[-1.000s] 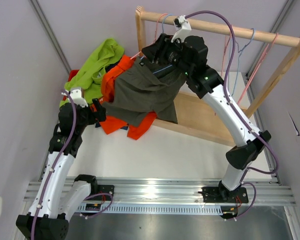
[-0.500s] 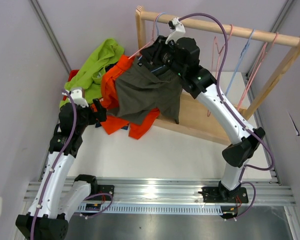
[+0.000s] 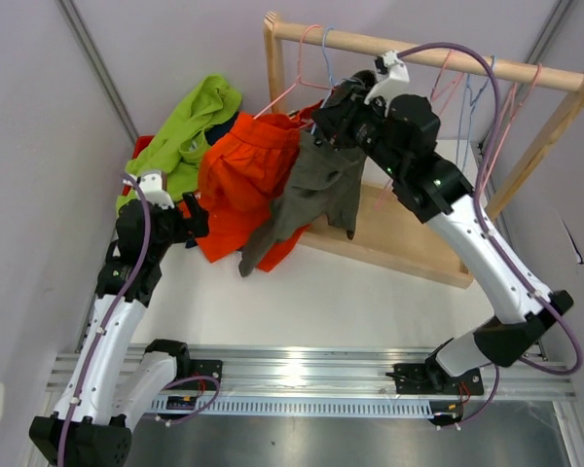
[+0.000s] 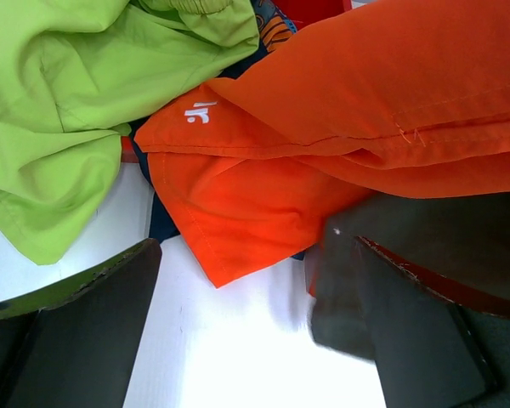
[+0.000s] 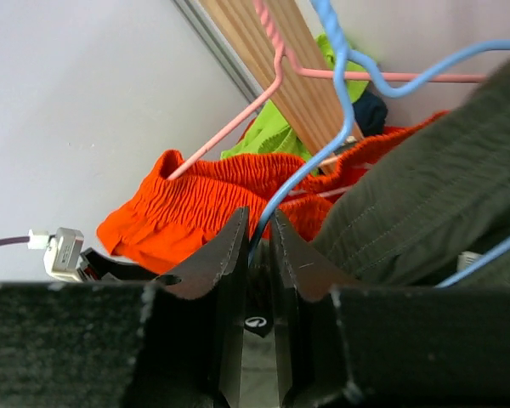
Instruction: Remove the shorts from the hanger
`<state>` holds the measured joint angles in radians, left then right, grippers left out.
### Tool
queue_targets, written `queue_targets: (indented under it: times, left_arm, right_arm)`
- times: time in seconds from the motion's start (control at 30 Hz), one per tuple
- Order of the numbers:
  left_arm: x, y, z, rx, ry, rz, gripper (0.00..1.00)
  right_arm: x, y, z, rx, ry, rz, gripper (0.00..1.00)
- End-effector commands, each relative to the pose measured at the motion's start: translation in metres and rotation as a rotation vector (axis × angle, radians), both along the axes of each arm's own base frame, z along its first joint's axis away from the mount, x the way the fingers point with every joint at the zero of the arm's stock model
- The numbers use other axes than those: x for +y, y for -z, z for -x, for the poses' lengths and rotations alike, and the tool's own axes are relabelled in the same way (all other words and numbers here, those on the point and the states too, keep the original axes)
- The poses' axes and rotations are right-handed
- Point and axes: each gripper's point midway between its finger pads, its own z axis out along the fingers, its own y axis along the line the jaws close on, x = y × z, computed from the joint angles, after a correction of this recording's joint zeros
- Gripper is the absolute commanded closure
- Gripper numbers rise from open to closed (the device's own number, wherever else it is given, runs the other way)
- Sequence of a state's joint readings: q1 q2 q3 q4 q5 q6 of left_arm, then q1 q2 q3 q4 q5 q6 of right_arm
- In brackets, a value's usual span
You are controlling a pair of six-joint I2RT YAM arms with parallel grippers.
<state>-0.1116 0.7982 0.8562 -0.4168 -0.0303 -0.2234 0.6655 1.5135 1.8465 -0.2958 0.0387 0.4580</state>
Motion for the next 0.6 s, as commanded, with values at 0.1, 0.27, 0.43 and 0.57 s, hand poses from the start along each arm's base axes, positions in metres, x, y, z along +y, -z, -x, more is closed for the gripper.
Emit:
queue_targets:
  times: [0.1,0.27,0.43,0.57]
  left_arm:
    - [-0.029,-0.03,0.004,-0.106,0.141,-0.004,0.01]
    - [-0.069,-0.109,0.027,-0.274,0.262,0.009,0.01]
    - [-0.127,-0.173,0.061,-0.379,0.512,0.069,0.01]
    - [-0.197,-0.205,0.102,-0.428,0.861,0.149,0.01]
  right_arm:
    - [-0.059,-0.06,0.053,-0.155,0.075,-0.061,1.0]
    - [-0.077,-0.064,0.068,-0.17,0.098,-0.034,1.0]
    - [-0.082,-0.066,0.076,-0.173,0.093,-0.044,1.0]
    - [-0.082,-0.066,0.079,-0.175,0.089,-0.079,1.0]
